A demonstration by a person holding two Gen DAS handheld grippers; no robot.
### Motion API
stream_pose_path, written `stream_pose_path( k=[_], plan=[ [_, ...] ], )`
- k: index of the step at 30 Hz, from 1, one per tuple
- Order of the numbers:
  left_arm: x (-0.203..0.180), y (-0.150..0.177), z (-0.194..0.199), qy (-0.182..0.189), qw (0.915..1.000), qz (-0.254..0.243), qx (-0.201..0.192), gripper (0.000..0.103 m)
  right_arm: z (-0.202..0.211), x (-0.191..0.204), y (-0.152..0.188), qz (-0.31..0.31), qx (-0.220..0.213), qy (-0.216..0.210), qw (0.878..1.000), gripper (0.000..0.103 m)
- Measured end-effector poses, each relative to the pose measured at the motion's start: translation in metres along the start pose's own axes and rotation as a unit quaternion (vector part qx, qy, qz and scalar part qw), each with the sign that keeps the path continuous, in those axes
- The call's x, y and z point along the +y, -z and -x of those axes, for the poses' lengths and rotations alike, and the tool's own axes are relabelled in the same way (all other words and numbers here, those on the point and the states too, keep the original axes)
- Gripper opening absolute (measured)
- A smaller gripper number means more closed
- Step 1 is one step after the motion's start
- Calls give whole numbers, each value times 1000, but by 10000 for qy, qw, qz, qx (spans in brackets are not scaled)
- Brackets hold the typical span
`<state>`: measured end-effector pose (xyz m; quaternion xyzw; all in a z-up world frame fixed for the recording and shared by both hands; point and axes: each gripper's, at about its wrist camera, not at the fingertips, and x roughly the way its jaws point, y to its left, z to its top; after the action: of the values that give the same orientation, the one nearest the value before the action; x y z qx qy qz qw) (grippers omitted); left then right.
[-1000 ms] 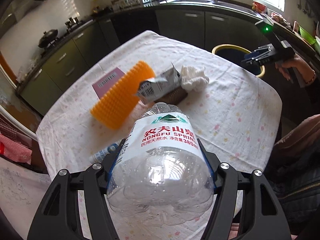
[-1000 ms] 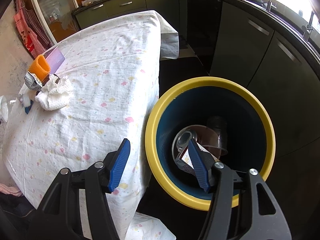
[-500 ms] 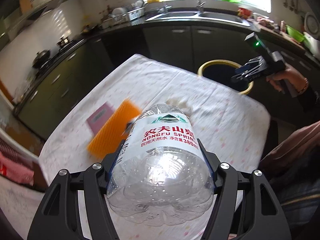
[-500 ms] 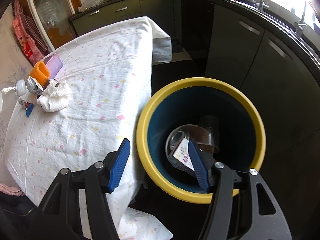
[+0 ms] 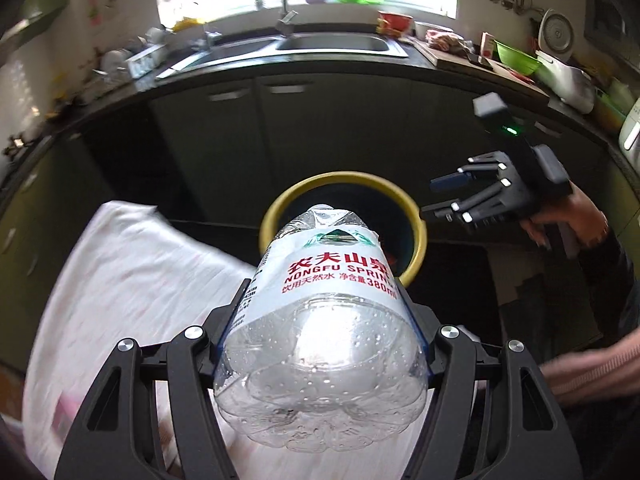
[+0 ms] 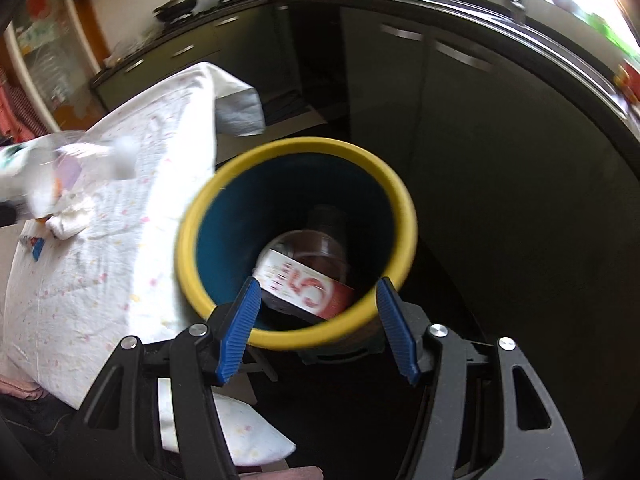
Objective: Collect trash
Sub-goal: 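Carry the water bottle over the yellow bin and open the left gripper, then move the right gripper to the silver snack wrapper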
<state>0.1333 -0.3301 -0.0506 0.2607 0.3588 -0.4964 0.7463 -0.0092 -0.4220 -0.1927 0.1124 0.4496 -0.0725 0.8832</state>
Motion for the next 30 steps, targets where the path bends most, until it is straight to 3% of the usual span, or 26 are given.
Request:
stream_pose_path(
  k=[5,7,11,16,21,30],
  plan=[
    [-7,-48,-76,168,9997,144,66,67,3,-16,8,-184,-24,12,9998,57],
    [-6,-58,-94,61,9996,279,-5,79,2,-17,10,-225,-34,-16,9997,57],
    [-2,-58,-89,85,9975,659,-227,86,0,-15,13,-193,-9,-75,9998,57],
    [6,-20,-31,-85,9928,1019,-620,93,-3,-3,10,-68,-17,-166,9998,57],
    [15,37,28,-528,9850,1347,-943,95,-6,19,2,149,4,-252,9996,57],
    [29,143,96,-1420,9621,2049,-1109,98,-6,92,-23,834,-25,-539,9951,57]
  ],
)
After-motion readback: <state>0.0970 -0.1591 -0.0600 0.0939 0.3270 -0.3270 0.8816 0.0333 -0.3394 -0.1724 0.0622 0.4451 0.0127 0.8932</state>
